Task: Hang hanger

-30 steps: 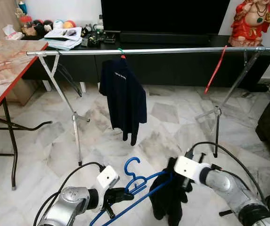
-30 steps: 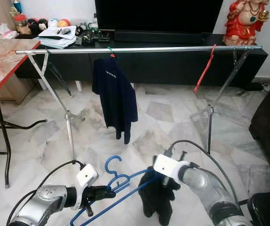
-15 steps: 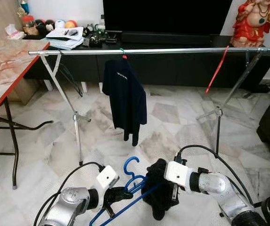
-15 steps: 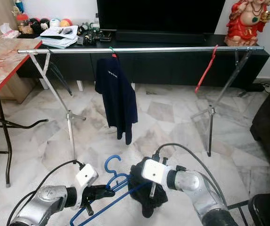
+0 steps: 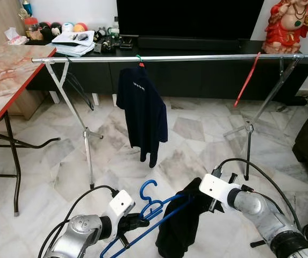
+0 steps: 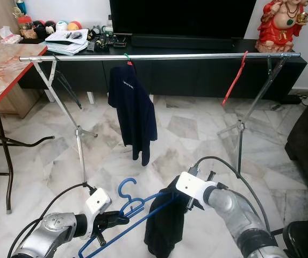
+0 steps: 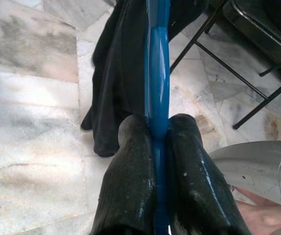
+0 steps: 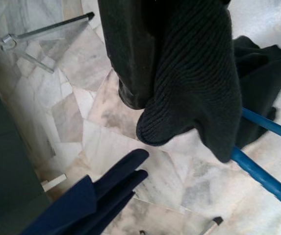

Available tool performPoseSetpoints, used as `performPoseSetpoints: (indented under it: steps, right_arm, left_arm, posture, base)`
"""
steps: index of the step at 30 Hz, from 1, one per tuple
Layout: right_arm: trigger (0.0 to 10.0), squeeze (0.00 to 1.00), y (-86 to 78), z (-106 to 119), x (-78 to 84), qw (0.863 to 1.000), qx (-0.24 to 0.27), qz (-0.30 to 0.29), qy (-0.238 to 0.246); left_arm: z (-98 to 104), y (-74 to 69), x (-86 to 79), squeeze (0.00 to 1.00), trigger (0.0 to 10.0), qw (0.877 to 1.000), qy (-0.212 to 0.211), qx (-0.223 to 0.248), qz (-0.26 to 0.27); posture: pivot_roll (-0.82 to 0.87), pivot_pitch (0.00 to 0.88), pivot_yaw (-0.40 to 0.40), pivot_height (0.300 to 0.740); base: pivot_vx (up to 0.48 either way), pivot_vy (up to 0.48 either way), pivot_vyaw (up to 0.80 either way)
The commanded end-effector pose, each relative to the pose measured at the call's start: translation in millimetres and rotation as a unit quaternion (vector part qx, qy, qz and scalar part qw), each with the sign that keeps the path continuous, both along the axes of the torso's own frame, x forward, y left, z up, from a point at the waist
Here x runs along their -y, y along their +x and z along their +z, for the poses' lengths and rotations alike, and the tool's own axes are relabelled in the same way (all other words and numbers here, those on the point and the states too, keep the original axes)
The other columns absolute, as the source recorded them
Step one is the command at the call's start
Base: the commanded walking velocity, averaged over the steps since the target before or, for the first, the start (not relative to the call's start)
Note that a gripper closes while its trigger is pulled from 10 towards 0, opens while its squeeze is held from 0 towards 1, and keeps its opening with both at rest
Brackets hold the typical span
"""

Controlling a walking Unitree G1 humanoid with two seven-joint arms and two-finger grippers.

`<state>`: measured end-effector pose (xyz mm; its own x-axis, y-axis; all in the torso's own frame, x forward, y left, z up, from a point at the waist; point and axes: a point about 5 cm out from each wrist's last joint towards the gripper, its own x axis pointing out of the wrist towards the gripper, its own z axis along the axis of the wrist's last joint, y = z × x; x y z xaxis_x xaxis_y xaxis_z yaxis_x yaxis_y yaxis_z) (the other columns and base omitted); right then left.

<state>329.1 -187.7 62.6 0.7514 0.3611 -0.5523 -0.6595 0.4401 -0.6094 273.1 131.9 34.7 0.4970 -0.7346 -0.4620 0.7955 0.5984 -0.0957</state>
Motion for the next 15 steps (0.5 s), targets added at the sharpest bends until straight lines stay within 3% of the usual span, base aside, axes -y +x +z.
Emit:
performPoseSetpoints:
  steps: [1, 7, 13, 15]
  right_arm:
    - [10.0, 0.00, 1.9, 1, -2.4, 1.000, 0.009, 0.001, -0.001]
    - [10.0, 0.00, 0.6, -3, -2.5, 1.000, 0.007, -0.004, -0.012]
    - [10.0, 0.00, -4.5, -1, -17.5, 0.998, -0.010, 0.049, 0.036]
    - [10.0, 0.00, -10.3, 3, -29.4, 0.992, -0.029, 0.093, 0.076]
  left_arm:
    - [2, 1.9, -4.3, 0.00, 10.0, 1.000, 0.004, 0.008, 0.006]
    - [3, 3.8, -6.0, 0.00, 10.0, 1.000, 0.006, 0.013, 0.011]
    - [5, 6.6, -5.6, 0.00, 10.0, 1.000, 0.003, 0.022, 0.021]
    - [6, 6.4, -1.2, 0.00, 10.0, 1.000, -0.006, 0.022, 0.014]
  posture:
    - [-0.03, 0.085, -0.013, 0.740]
    - [-0.03, 0.086, -0.013, 0.740]
    - [-0.03, 0.086, -0.013, 0.740]
    - [-0.03, 0.087, -0.012, 0.740]
  base:
    - [0.000, 0.000, 0.00]
    - [0.000, 0.000, 0.00]
    - [0.000, 0.000, 0.00]
    - [0.000, 0.000, 0.00]
